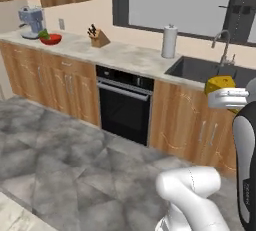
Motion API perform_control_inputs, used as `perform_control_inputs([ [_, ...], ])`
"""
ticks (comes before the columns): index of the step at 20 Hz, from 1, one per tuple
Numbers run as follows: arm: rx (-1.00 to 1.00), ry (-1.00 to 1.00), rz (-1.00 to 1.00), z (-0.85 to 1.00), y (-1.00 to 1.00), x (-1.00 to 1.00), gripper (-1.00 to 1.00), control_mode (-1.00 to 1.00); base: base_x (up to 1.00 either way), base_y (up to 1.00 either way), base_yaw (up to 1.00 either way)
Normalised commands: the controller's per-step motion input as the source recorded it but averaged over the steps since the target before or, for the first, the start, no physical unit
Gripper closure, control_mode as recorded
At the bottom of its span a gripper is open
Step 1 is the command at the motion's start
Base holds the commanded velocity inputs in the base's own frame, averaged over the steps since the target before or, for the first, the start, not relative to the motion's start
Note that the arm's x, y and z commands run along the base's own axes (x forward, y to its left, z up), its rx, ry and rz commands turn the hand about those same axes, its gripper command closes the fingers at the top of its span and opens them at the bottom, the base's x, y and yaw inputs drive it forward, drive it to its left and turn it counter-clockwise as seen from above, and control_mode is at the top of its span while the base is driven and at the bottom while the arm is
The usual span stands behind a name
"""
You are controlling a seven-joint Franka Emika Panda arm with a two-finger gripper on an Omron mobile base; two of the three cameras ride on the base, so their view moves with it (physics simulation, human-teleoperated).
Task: Pick the cheese from the fridge and the cheese grater from the cabinet and place them next to the salad bowl.
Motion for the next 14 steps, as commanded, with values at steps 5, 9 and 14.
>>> perform_control_inputs([
  [5, 0.00, 0.00, 0.00, 0.00, 0.00, 0.00, 1.00, 1.00, 1.00, 0.02, 0.36],
  [9, 0.00, 0.00, 0.00, 0.00, 0.00, 0.00, 1.00, 1.00, 1.00, 0.13, 0.30],
  [14, 0.00, 0.00, 0.00, 0.00, 0.00, 0.00, 1.00, 1.00, 1.00, 0.15, 0.27],
])
